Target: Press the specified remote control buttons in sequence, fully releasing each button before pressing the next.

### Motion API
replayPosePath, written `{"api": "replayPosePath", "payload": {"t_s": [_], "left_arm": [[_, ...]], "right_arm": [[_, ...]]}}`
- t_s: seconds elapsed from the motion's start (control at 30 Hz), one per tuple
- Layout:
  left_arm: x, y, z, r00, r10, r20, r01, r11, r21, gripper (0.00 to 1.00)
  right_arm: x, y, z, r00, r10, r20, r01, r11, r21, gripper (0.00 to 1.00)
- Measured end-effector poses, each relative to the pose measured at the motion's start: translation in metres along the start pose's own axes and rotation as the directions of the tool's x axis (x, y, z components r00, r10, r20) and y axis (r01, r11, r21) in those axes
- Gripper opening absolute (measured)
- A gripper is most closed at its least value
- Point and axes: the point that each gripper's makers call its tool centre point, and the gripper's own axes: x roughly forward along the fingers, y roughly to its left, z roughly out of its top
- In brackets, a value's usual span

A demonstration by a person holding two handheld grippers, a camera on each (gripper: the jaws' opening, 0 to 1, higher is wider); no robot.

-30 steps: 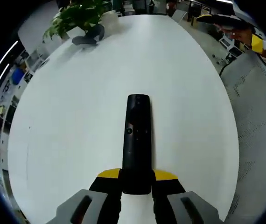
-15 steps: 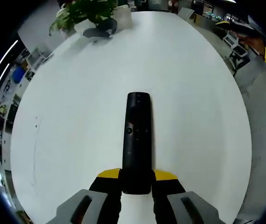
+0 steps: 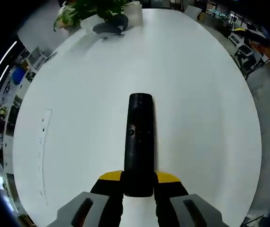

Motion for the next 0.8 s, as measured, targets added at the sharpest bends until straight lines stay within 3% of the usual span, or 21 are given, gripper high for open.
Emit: {"api": "replayPosePath", "payload": {"t_s": [0.27, 0.53, 0.73, 0.8], "left_arm": [[0.004, 0.023, -0.003, 1.0, 0.016, -0.023, -0.016, 1.0, -0.025, 0.24], [0.012, 0.018, -0.011, 0.998, -0.018, -0.06, 0.015, 0.999, -0.034, 0.24], [0.011, 0.018, -0.008, 0.998, -0.045, -0.035, 0.042, 0.997, -0.058, 0.24], [0.011, 0.018, -0.007, 0.999, -0.04, -0.021, 0.04, 0.999, 0.0, 0.25]], "right_arm": [[0.002, -0.002, -0.001, 1.0, -0.009, -0.012, 0.009, 1.0, 0.014, 0.96], [0.005, 0.003, -0.004, 0.999, 0.003, -0.035, -0.003, 1.0, 0.008, 0.96], [0.007, 0.006, -0.005, 0.999, 0.012, -0.042, -0.013, 1.0, -0.008, 0.96], [0.007, 0.008, -0.003, 0.999, 0.019, -0.036, -0.019, 1.0, -0.012, 0.96]]}}
